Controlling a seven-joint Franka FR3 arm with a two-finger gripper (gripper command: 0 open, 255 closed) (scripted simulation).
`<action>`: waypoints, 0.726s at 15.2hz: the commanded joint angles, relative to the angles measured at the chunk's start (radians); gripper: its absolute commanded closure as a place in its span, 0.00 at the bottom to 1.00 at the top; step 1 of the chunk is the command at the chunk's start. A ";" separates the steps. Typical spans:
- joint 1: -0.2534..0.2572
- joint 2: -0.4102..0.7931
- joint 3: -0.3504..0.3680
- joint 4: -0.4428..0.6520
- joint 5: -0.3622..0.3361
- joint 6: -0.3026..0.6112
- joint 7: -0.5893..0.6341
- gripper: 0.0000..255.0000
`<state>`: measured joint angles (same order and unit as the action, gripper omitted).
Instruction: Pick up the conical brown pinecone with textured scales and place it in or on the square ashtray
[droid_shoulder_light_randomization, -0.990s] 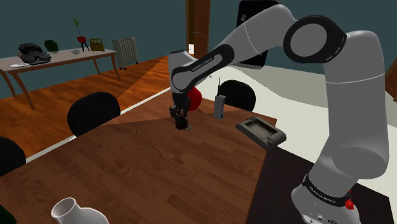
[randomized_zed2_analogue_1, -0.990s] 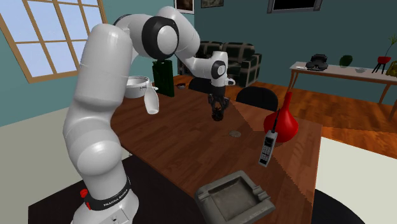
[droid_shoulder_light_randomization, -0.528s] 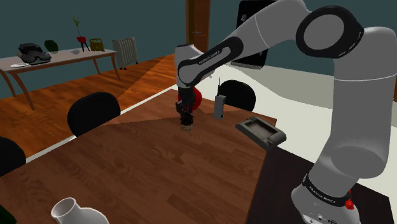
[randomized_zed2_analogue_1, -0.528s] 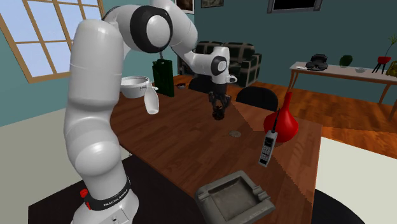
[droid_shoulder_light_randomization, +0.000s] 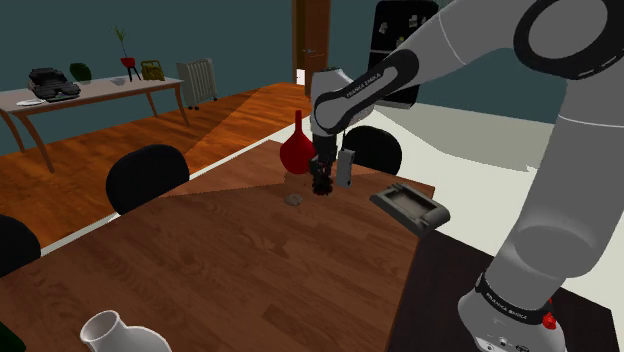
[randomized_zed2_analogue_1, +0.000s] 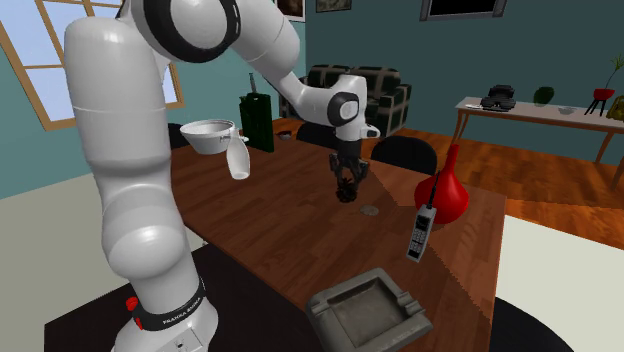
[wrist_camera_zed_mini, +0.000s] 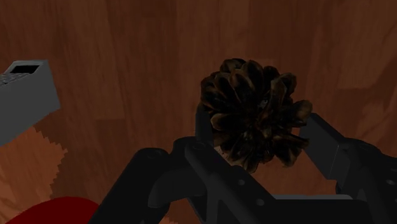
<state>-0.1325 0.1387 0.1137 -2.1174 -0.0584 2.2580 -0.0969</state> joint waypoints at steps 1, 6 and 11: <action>-0.025 -0.049 -0.016 -0.068 0.009 0.021 -0.045 1.00; -0.079 -0.159 -0.064 -0.204 0.021 0.051 -0.155 1.00; -0.134 -0.254 -0.126 -0.313 0.019 0.067 -0.270 1.00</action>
<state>-0.2529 -0.0977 0.0039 -2.4095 -0.0382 2.3215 -0.3363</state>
